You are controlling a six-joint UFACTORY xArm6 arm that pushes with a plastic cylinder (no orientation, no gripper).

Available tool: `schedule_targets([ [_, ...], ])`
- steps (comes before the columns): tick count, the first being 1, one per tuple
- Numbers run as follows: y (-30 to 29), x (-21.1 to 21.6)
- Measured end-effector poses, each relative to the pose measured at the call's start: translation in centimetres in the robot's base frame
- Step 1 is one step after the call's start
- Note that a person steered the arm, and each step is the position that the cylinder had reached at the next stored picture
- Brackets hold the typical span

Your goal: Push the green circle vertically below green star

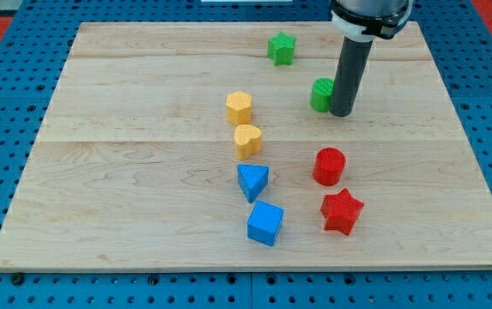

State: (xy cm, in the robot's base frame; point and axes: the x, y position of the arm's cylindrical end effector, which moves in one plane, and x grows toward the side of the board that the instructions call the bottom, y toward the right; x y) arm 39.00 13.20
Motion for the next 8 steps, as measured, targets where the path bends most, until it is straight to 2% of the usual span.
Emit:
schedule_targets([
  [2,1.2,-4.8],
  [3,-4.8,-4.8],
  [4,-5.2,-3.9],
  [5,-9.8,-2.9],
  [6,-9.5,-1.6],
  [7,-6.9,1.6],
  [8,-5.9,2.1],
])
